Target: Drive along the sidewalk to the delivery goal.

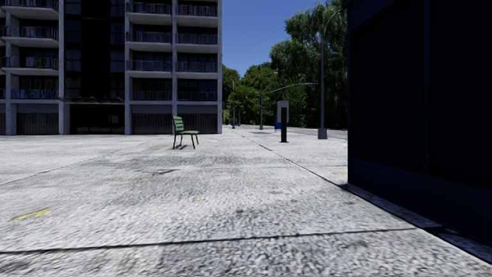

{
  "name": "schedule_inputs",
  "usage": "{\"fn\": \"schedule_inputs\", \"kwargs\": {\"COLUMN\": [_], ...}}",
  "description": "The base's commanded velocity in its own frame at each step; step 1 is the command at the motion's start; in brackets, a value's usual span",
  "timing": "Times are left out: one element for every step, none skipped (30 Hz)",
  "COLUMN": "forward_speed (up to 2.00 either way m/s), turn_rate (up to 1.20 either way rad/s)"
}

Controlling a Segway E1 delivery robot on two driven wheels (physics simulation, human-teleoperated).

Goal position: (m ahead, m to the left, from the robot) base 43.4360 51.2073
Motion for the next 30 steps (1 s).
{"fn": "schedule_inputs", "kwargs": {"forward_speed": [2.0, 2.0, 2.0, 2.0, 2.0, 2.0, 2.0, 2.0, 2.0, 2.0, 2.0, 2.0, 2.0, 2.0, 2.0, 2.0, 2.0, 2.0, 2.0, 2.0, 2.0, 2.0, 2.0, 2.0, 2.0, 2.0, 2.0, 2.0, 2.0, 2.0], "turn_rate": [0.0, 0.0, 0.0, 0.0, 0.0, 0.0, 0.0, 0.0, 0.0, 0.0, 0.0, 0.0, 0.0, 0.0, 0.0, 0.0, 0.0, 0.0, 0.0, 0.0, 0.0, 0.0, 0.0, 0.0, 0.0, 0.0, 0.0, 0.0, 0.0, 0.0]}}
